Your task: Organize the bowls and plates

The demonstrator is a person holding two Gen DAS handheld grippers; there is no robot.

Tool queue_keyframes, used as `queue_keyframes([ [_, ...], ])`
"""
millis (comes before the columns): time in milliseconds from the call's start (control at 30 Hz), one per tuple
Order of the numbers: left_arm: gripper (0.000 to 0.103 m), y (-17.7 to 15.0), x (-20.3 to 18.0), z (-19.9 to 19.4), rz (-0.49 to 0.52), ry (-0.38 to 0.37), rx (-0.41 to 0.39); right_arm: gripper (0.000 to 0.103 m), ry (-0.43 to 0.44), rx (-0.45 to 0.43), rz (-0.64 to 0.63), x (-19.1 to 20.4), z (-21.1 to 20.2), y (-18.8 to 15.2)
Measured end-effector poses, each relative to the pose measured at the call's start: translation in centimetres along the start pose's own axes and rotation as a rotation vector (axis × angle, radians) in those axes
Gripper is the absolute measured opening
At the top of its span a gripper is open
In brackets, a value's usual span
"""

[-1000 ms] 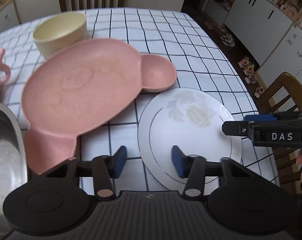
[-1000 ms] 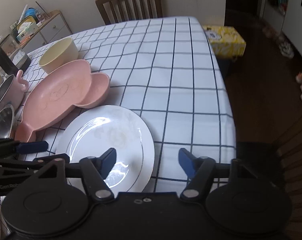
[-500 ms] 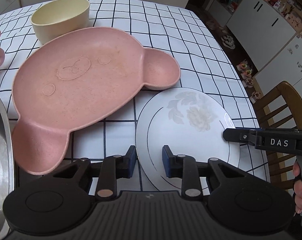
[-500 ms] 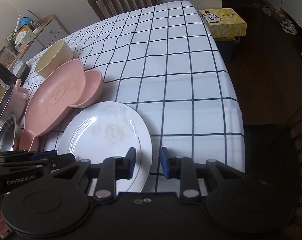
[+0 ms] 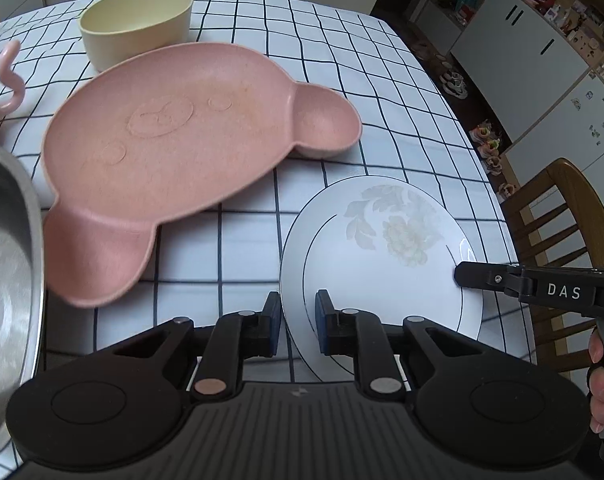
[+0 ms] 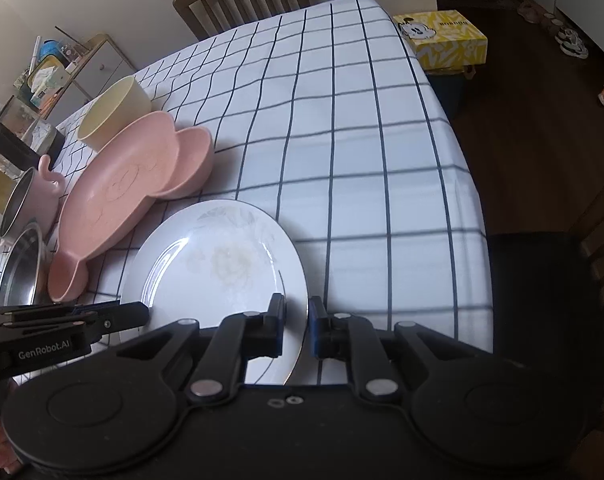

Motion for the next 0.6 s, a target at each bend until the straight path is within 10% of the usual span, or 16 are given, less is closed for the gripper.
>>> queue_keyframes([
  [600, 0.016, -3.4, 2.7, -9.6, 0.002, -0.032, -0.041, 0.011, -0.014, -0.013, -0.013, 6.0, -6.7, -3.8],
])
Point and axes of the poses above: each gripper's, at about its wrist camera, not at the fingertips, and z roughly the way its jaws point, x to its left, y to its top, the point moved 10 cm from there along z, roughly the way its jaws point, and after that the axes turned 12 degrees about -x, right-handed, at the moved point
